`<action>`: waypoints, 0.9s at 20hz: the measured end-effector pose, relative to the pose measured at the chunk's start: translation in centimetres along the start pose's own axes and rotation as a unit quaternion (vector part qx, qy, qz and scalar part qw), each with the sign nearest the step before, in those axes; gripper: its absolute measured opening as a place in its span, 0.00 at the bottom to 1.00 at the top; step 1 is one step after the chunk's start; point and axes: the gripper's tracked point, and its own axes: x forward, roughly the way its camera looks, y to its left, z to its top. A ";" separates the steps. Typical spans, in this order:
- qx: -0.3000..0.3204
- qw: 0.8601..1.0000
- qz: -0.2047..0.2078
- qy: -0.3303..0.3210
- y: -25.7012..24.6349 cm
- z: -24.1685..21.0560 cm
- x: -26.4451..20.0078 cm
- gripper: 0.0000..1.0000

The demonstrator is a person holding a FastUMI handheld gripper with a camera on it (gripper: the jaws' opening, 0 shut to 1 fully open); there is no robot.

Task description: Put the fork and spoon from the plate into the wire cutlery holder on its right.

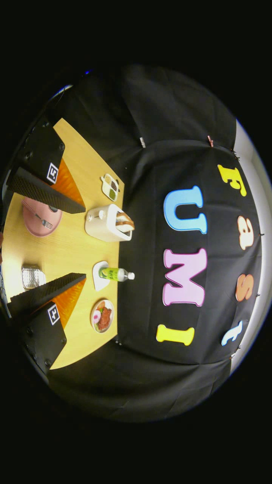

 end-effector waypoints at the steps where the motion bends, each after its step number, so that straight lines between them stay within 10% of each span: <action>1: 0.001 1.000 0.010 0.024 1.1 -1.4 0.8 0.99; 18: 0.024 0.934 0.002 0.356 7.3 -24.7 6.5 0.98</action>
